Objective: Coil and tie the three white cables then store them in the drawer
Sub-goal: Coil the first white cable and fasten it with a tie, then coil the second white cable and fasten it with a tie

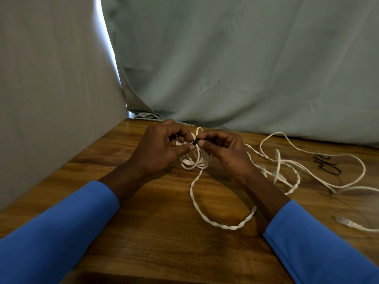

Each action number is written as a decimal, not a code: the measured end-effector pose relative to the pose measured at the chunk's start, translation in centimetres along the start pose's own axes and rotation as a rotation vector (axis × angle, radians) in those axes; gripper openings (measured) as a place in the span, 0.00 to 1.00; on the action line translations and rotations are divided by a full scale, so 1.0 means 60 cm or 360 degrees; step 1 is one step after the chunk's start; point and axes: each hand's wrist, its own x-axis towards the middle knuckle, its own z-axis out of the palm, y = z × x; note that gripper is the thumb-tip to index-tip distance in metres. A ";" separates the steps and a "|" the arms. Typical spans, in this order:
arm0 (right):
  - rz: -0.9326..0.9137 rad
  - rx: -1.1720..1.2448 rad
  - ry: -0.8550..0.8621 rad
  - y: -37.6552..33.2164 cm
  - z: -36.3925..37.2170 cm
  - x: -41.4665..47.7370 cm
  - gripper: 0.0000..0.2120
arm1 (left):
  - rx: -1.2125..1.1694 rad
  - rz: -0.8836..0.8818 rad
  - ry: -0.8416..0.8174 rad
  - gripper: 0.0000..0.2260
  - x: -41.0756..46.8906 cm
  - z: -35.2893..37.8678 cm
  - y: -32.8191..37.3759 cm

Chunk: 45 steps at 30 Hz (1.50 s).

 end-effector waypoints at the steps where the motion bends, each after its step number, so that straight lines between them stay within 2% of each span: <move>1: 0.0005 -0.0019 -0.0022 0.001 -0.001 0.000 0.08 | -0.0007 0.0004 0.0008 0.07 0.001 -0.001 -0.001; 4: 0.0005 -0.0065 -0.0048 0.004 -0.007 0.002 0.08 | -0.0126 -0.0048 -0.0017 0.03 0.002 -0.004 0.003; 7: -0.0004 -0.0057 -0.0055 0.004 -0.007 0.002 0.08 | -0.0038 -0.0039 -0.0056 0.04 0.004 -0.007 0.000; 8: -0.0005 -0.0040 -0.0043 0.005 -0.005 0.002 0.08 | 0.0024 -0.0009 -0.0064 0.06 0.004 -0.011 0.000; 10: 0.0047 0.0043 0.0003 0.009 0.006 0.001 0.08 | 0.0210 0.0030 -0.0122 0.19 0.007 -0.023 -0.002; 12: 0.0219 0.0226 0.0041 0.013 0.017 0.002 0.08 | 0.0304 -0.0007 -0.0288 0.31 0.013 -0.038 -0.005; 13: 0.0329 0.0348 0.0049 0.015 0.021 0.002 0.08 | 0.0263 -0.0065 -0.0362 0.33 0.015 -0.044 -0.009; 15: 0.0492 0.0530 0.0046 0.019 0.026 0.004 0.09 | 0.0128 -0.0165 -0.0426 0.27 0.019 -0.051 -0.020; 18: 0.0522 0.0570 -0.0002 0.024 0.030 0.005 0.10 | -0.0011 -0.0343 -0.0360 0.14 0.017 -0.051 -0.038; 20: 0.0464 0.0343 -0.0008 0.029 0.031 0.004 0.11 | -0.0211 -0.0595 -0.0247 0.10 0.016 -0.056 -0.054; 22: 0.0334 -0.0148 0.0019 0.031 0.032 0.001 0.10 | -0.0279 -0.0855 -0.0019 0.09 0.018 -0.066 -0.078; 24: 0.0184 -0.0504 0.0033 0.032 0.035 -0.002 0.10 | -0.0136 -0.1113 0.0273 0.08 0.018 -0.080 -0.106; 27: 0.0140 -0.0621 0.0040 0.034 0.039 -0.004 0.06 | 0.0227 -0.1359 0.0590 0.14 0.015 -0.104 -0.145; 32: 0.0142 -0.0772 -0.0076 0.044 0.038 -0.001 0.04 | 0.0742 -0.1506 0.0482 0.23 0.015 -0.119 -0.180; 35: 0.0106 -0.0786 -0.0044 0.045 0.037 0.001 0.04 | 0.0817 -0.1540 0.0417 0.27 0.020 -0.121 -0.183; 39: 0.0013 -0.0808 0.0182 0.047 0.029 0.009 0.04 | 0.0953 -0.1520 0.0446 0.31 0.012 -0.108 -0.141; 41: -0.0027 -0.0862 0.0338 0.047 0.015 0.018 0.05 | 0.1021 -0.1291 0.0544 0.27 0.008 -0.090 -0.096; 43: -0.0044 -0.0917 0.0514 0.045 -0.007 0.029 0.05 | 0.0967 -0.0939 0.0569 0.21 0.007 -0.063 -0.042; 45: -0.0022 -0.0953 0.0680 0.037 -0.034 0.037 0.07 | 0.0747 -0.0716 0.0404 0.15 0.008 -0.026 0.009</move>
